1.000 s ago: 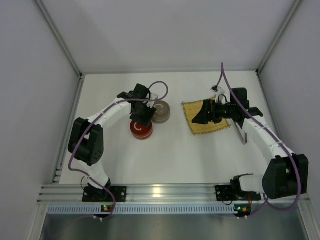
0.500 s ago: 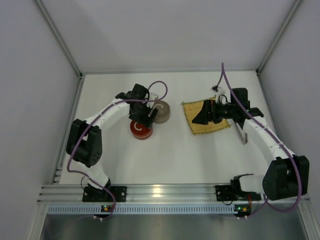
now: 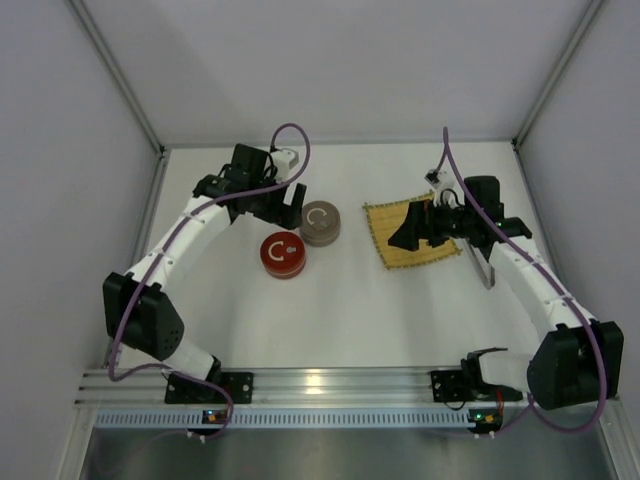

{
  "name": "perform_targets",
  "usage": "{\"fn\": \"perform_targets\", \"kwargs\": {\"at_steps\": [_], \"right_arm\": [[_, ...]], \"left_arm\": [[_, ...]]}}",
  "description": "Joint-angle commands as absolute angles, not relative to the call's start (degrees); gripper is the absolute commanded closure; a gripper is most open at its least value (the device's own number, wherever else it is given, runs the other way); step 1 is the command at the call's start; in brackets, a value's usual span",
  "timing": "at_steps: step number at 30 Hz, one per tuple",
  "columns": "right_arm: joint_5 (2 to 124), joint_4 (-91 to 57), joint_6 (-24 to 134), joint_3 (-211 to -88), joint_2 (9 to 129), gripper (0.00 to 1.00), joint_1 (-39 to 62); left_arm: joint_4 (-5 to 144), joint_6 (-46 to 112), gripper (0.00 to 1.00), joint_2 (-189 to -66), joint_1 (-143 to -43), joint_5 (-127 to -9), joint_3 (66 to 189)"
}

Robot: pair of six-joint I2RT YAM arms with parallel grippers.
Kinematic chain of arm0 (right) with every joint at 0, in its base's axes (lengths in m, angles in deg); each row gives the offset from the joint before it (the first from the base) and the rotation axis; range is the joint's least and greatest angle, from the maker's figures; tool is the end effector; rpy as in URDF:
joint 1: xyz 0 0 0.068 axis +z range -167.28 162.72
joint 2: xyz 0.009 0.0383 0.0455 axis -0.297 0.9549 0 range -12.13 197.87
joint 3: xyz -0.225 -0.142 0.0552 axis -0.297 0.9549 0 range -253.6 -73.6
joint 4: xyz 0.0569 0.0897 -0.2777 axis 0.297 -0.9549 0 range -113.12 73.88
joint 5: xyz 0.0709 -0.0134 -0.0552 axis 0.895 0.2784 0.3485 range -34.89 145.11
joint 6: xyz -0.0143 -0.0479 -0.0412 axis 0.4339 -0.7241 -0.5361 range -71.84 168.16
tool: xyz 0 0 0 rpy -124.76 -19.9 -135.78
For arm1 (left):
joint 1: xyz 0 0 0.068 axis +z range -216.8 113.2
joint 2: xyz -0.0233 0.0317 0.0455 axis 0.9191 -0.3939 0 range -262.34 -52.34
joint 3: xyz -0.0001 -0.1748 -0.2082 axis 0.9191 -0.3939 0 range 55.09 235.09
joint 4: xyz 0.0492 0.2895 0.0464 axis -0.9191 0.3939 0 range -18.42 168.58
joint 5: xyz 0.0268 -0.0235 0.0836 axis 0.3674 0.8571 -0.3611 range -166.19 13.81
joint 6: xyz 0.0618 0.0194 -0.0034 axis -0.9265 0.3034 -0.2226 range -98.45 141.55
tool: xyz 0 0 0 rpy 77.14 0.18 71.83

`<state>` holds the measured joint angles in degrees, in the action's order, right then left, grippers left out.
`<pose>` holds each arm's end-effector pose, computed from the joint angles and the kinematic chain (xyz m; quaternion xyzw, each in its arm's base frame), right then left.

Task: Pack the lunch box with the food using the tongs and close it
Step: Screw the box lid onto the packing box, then move the packing box to the center of the board.

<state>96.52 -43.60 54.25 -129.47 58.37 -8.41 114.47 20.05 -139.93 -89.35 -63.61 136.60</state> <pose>0.2954 0.0799 0.2729 -0.1642 0.8512 0.3697 0.3344 0.3445 -0.1549 0.3129 0.2315 0.9025 -0.1645 0.3237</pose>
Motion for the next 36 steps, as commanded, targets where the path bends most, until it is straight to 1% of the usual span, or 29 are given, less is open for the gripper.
{"fn": "perform_targets", "kwargs": {"at_steps": [1,2,4,6,8,9,11,12,15,17,22,25,26,28,32,36], "right_arm": [[94.0,-43.9,51.9,-131.2,57.7,0.01,-9.5],[93.8,-44.2,51.6,-131.3,57.7,0.01,-9.5],[93.3,-44.9,51.0,-131.3,57.5,0.01,-9.5],[93.0,-45.3,50.5,-131.3,57.3,0.01,-9.5],[92.7,-46.1,49.9,-131.3,57.0,0.01,-9.6],[92.6,-46.3,49.6,-131.3,57.0,0.01,-9.6],[92.8,-47.0,49.2,-131.3,57.3,0.01,-9.8],[92.9,-47.1,49.2,-131.3,57.4,0.01,-9.9],[93.3,-47.3,49.0,-131.3,57.9,0.01,-9.9],[93.5,-47.2,49.0,-131.1,58.3,0.01,-10.1],[94.0,-47.0,49.2,-131.0,59.2,0.01,-10.0],[94.2,-47.1,49.0,-131.0,59.2,0.01,-10.1],[94.2,-47.1,48.8,-131.0,59.1,0.01,-10.2],[94.1,-47.7,48.7,-131.1,58.8,0.01,-10.3],[94.1,-48.2,48.7,-131.3,58.4,0.01,-10.5],[94.7,-48.2,48.7,-131.3,58.5,0.0,-10.7]], "left_arm": [[109.1,21.3,0.07,-145.1,-88.6,-64.8,140.4],[108.6,21.4,0.11,-146.7,-88.3,-63.7,141.6],[106.8,24.0,0.16,-151.6,-87.5,-62.5,145.6],[104.9,24.1,0.24,-156.0,-87.3,-60.8,147.5],[102.3,24.3,0.28,-158.7,-87.3,-60.9,149.8],[102.3,24.3,0.34,-161.6,-87.3,-61.2,151.0],[102.1,24.4,0.38,-164.3,-87.1,-62.3,154.1],[101.8,24.7,0.39,-166.7,-87.0,-62.6,154.9],[99.6,24.6,0.4,-169.6,-86.6,-62.9,156.2],[99.0,24.6,0.43,-171.0,-86.6,-62.7,157.3],[99.3,24.8,0.44,-175.2,-86.4,-63.3,159.5],[99.9,24.3,0.5,-176.7,-86.3,-62.3,159.9],[100.1,24.0,0.54,-176.9,-86.3,-61.7,159.7],[101.2,23.1,0.58,-177.2,-86.2,-59.9,158.8],[101.7,20.5,0.62,-175.7,-86.3,-57.1,154.4],[103.8,16.7,0.69,-172.8,-86.3,-51.5,150.1]]}}
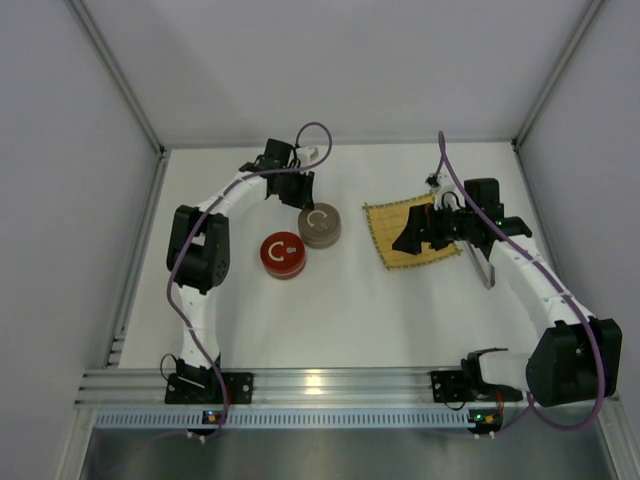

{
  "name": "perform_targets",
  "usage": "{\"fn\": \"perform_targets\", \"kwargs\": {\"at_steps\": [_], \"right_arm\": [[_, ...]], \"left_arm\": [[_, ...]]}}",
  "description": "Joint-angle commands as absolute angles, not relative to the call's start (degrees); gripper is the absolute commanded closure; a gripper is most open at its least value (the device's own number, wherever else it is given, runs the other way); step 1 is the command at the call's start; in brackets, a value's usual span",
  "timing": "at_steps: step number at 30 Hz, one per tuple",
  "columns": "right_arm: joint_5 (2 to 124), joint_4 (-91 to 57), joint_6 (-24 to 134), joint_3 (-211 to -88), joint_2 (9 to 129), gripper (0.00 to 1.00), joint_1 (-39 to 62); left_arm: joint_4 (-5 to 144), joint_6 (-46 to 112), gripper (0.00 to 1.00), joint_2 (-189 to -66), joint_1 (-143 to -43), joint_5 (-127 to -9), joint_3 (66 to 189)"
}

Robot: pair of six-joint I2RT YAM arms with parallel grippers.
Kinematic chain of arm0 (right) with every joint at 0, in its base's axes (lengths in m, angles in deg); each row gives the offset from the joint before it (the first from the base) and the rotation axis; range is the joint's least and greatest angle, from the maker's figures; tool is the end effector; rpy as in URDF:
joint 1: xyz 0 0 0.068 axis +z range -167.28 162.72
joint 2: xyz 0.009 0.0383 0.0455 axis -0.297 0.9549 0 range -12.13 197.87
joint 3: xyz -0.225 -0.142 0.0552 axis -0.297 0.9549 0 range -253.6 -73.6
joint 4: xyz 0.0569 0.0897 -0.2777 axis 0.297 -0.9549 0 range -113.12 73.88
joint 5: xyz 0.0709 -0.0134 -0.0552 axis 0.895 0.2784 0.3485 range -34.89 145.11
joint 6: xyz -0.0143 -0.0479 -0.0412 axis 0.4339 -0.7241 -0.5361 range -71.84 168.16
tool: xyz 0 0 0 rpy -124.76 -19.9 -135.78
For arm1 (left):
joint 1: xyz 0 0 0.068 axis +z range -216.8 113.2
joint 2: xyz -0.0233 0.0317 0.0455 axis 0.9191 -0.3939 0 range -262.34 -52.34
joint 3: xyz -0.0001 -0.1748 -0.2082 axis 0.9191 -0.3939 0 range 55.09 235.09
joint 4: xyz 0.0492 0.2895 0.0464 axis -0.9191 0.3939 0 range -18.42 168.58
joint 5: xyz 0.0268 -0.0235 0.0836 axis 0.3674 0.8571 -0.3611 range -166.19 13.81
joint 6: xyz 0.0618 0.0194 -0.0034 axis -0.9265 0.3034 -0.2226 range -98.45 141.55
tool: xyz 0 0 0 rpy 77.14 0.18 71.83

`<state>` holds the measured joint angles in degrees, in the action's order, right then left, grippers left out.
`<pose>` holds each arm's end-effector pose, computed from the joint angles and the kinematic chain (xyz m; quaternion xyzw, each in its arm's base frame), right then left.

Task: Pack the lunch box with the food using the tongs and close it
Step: Move the packing box to the center of the board.

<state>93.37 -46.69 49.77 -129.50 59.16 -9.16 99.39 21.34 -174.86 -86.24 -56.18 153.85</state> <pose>0.2959 0.0738 0.2636 -0.1724 0.8675 0.3327 0.3272 0.4846 -0.1893 0.1810 0.2150 0.9065 -0.2159 0.2922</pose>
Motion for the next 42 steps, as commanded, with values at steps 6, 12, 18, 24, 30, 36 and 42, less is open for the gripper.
{"fn": "perform_targets", "kwargs": {"at_steps": [6,12,18,24,30,36,42], "right_arm": [[95.3,-47.2,49.1,-131.3,58.5,0.01,-10.6],[94.7,-47.2,48.9,-131.0,58.5,0.01,-10.6],[94.5,-46.7,48.9,-130.5,58.7,0.01,-10.5],[94.6,-44.4,49.7,-130.3,60.7,0.01,-8.6],[94.7,-42.5,50.9,-131.1,63.8,0.01,-6.8],[95.4,-42.0,51.3,-130.7,64.0,0.01,-6.8],[95.6,-42.5,50.7,-129.9,62.1,0.01,-6.8]], "left_arm": [[106.2,12.7,0.74,-168.4,-87.4,-46.1,142.8],[107.9,8.8,0.78,-164.5,-88.9,-44.6,135.7],[108.0,5.6,0.8,-159.4,-88.8,-45.4,129.0],[110.6,4.0,0.81,-155.9,-88.9,-42.8,127.5],[111.7,4.2,0.6,-152.6,-88.9,-43.0,126.4],[108.9,11.2,0.41,-147.4,-87.0,-43.1,129.6],[111.3,10.9,0.45,-148.0,-81.0,-47.3,136.7]]}}
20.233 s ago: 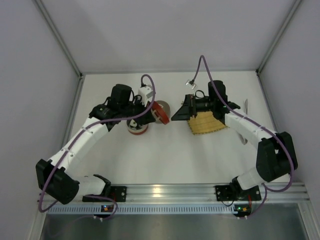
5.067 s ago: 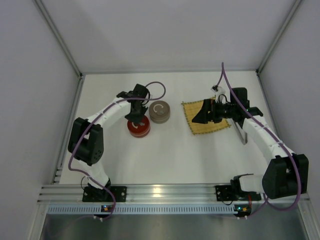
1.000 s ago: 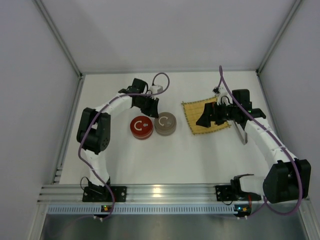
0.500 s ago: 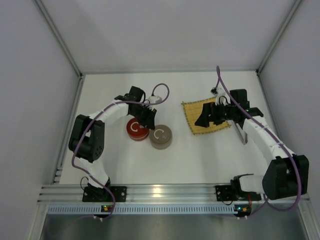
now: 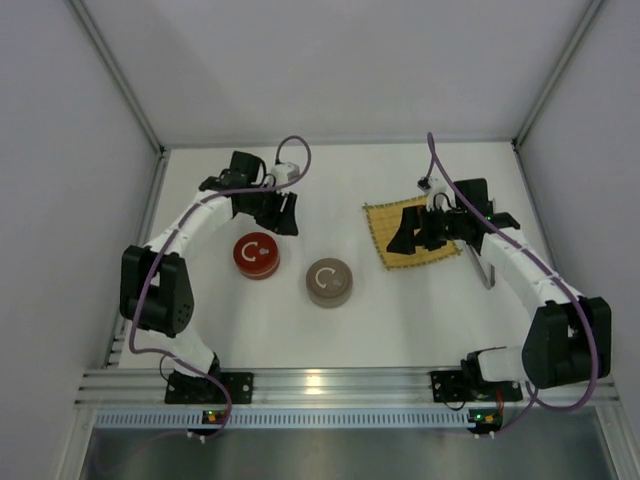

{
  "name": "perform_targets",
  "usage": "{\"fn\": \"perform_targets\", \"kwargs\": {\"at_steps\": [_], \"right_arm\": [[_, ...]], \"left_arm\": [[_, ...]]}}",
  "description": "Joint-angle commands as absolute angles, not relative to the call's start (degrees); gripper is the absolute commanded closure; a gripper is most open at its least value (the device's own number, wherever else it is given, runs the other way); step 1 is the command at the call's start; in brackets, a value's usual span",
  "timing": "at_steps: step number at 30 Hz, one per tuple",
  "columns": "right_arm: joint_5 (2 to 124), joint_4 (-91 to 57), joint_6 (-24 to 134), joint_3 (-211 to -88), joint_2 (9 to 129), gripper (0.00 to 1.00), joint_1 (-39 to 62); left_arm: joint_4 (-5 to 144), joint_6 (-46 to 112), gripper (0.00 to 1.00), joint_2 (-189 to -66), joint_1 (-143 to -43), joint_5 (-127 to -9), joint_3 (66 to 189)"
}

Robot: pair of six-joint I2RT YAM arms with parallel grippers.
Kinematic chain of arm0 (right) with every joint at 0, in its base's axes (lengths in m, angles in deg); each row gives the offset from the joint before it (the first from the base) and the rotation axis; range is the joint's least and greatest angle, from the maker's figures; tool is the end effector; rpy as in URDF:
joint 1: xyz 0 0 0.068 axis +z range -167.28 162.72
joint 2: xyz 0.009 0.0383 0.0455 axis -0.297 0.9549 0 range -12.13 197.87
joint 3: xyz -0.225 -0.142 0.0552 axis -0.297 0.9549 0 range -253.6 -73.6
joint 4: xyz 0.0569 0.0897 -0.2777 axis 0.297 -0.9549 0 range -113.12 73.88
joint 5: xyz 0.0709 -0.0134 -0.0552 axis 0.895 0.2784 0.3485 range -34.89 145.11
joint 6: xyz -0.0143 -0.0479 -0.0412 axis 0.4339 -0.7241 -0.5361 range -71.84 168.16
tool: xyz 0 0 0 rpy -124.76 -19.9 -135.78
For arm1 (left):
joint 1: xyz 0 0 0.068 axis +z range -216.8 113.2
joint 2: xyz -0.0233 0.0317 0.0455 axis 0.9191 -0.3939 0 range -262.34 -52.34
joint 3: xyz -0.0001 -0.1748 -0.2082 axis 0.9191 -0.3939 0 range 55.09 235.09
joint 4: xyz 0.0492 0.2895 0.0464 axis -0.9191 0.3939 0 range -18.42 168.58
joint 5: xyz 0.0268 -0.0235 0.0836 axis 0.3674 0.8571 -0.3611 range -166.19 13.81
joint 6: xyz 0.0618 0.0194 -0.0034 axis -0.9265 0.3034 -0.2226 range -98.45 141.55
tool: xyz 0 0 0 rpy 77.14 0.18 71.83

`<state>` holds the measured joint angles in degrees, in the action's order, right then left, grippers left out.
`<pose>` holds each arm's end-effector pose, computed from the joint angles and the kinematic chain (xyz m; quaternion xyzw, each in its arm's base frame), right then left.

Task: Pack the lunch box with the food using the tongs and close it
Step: Move the packing box to the center of the board.

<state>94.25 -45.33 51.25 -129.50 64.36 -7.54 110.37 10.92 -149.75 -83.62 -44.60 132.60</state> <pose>0.3076 0.0852 0.2394 -0.1662 0.8767 0.3487 0.2866 0.3763 -0.1414 0.2344 0.2912 0.8826 -0.2758 0.2452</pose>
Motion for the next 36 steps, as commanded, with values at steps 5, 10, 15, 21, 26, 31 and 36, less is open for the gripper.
{"fn": "perform_targets", "kwargs": {"at_steps": [5,10,15,21,26,31,36], "right_arm": [[95.6,-42.8,50.4,-129.6,61.3,0.0,-6.8],[95.7,-43.3,50.1,-129.7,60.9,0.01,-6.8],[95.6,-43.3,50.2,-129.8,61.2,0.01,-6.9],[95.4,-43.5,50.2,-130.0,60.9,0.01,-6.8],[95.4,-44.0,49.8,-130.1,60.9,0.01,-6.8],[95.0,-44.2,49.5,-129.9,60.1,0.0,-6.8],[95.1,-44.2,49.7,-130.0,60.4,0.01,-6.8]], "left_arm": [[114.5,9.0,0.56,-152.5,-72.8,-51.3,139.5],[117.8,2.4,0.57,-153.7,-69.5,-51.3,137.8],[120.6,-2.4,0.57,-154.6,-68.3,-51.1,136.1],[119.3,-3.7,0.56,-156.9,-67.8,-51.4,134.1],[117.2,-3.9,0.6,-159.2,-67.8,-50.4,133.1],[117.4,-4.6,0.69,-157.3,-67.9,-47.6,130.9],[118.3,-4.6,0.71,-152.6,-68.0,-46.0,125.8]]}}
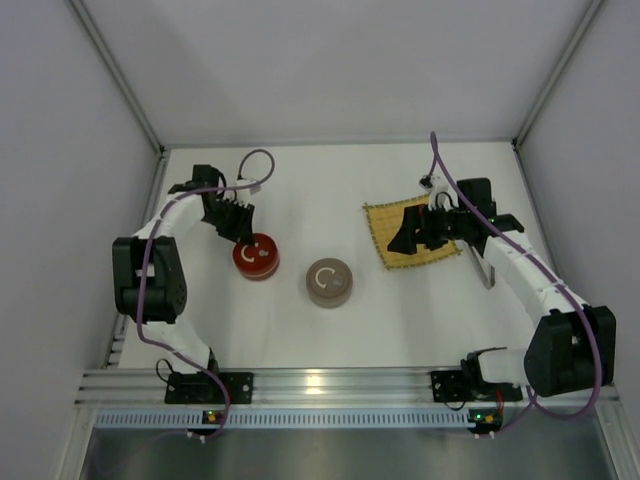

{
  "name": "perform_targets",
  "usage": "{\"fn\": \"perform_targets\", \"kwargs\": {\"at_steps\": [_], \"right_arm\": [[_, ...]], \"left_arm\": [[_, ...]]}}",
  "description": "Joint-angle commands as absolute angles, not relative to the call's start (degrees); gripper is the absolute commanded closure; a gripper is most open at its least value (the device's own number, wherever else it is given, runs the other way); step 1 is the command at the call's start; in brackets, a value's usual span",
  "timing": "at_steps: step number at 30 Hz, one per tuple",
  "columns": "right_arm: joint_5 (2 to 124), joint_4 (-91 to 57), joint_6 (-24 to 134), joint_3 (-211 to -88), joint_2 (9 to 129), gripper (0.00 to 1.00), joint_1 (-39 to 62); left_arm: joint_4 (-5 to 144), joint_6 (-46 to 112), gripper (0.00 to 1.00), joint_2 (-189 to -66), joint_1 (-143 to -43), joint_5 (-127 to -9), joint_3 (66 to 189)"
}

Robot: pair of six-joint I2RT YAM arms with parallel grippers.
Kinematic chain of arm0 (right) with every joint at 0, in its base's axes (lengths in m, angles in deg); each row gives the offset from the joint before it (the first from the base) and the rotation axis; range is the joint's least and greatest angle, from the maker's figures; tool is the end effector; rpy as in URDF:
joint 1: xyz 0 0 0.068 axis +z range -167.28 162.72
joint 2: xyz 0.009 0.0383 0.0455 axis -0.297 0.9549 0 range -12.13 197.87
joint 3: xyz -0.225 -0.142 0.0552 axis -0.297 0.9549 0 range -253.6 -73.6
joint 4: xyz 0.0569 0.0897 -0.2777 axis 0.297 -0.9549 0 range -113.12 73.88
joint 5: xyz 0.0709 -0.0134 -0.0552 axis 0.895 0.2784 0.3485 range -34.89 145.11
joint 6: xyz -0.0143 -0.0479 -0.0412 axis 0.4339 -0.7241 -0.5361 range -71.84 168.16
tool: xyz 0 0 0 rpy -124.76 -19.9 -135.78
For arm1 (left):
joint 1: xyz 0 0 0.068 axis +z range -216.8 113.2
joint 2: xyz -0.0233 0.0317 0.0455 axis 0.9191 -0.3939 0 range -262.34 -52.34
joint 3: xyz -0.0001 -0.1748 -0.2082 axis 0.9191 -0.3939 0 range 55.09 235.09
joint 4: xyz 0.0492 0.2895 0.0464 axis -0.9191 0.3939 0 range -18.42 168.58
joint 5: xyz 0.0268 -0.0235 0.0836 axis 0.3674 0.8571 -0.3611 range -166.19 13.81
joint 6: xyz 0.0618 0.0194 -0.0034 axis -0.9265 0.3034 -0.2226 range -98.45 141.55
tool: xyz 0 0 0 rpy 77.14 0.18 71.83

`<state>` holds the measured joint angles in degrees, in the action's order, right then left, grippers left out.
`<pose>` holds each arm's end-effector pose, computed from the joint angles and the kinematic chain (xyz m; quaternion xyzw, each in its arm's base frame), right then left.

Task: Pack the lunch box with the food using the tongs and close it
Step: Move the packing box to the center of the board.

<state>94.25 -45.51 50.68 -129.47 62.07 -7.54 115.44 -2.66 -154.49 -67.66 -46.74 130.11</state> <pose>0.3021 0.0842 0.2507 -0.1759 0.8695 0.3469 0.3045 0.3925 -0.0307 0.1834 0.2480 0.9220 -0.2132 0.2072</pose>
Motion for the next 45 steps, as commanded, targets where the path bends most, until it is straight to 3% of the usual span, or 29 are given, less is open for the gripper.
{"fn": "perform_targets", "kwargs": {"at_steps": [1,12,45], "right_arm": [[95.2,-44.2,49.7,-130.1,60.5,0.01,-6.8],[95.2,-44.0,50.4,-130.6,60.8,0.01,-6.8],[94.8,-44.2,49.8,-129.9,60.2,0.01,-6.8]], "left_arm": [[118.4,-4.6,0.71,-151.8,-68.4,-45.6,124.9],[116.2,2.5,0.72,-142.5,-75.1,-46.2,113.7],[111.6,12.9,0.67,-150.5,-86.7,-45.0,125.6]]}}
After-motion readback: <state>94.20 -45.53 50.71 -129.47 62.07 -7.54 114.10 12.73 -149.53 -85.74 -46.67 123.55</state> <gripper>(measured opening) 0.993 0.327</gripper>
